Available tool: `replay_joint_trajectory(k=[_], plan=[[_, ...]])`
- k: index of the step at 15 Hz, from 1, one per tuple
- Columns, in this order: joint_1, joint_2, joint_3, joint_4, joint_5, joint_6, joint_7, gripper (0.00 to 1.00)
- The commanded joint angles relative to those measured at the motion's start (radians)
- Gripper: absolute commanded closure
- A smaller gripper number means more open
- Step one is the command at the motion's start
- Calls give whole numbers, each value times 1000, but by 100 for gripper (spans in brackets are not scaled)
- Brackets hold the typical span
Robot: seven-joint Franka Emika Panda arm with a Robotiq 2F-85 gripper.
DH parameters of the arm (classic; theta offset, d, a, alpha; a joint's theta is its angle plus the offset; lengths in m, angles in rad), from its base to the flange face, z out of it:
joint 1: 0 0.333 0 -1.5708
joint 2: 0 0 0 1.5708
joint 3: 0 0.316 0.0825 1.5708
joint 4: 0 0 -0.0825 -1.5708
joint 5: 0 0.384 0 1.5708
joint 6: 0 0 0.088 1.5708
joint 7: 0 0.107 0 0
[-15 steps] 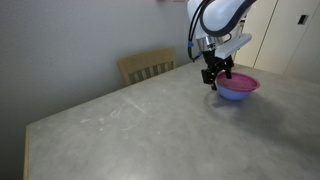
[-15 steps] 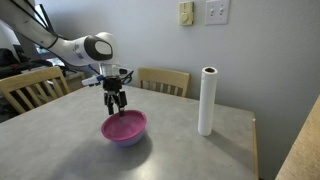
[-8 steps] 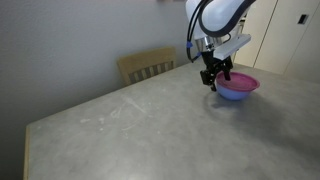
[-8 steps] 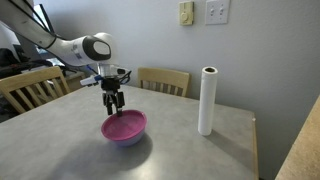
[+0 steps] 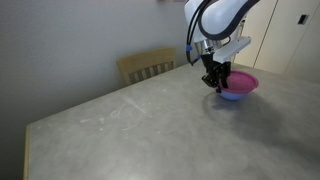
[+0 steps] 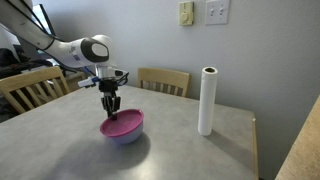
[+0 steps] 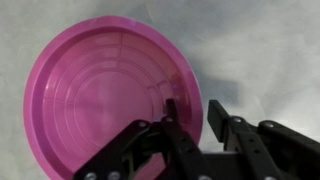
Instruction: Pick up the lid and put it on the bowl, and then remove it and put it back on the table
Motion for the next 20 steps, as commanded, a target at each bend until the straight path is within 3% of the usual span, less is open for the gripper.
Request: replay_joint_trajectory(k=[1, 3, 6, 8, 9, 10, 20], plan=[[12, -17, 3, -41, 14, 16, 28, 75], [19, -19, 4, -51, 14, 17, 41, 72], [24, -22, 5, -59, 15, 20, 54, 78], [27, -23, 4, -60, 13, 18, 56, 89], [28, -23, 3, -60, 12, 17, 58, 89], [28, -23, 2, -58, 9, 14, 57, 98], [28, -30, -18, -24, -15, -20, 50, 97]])
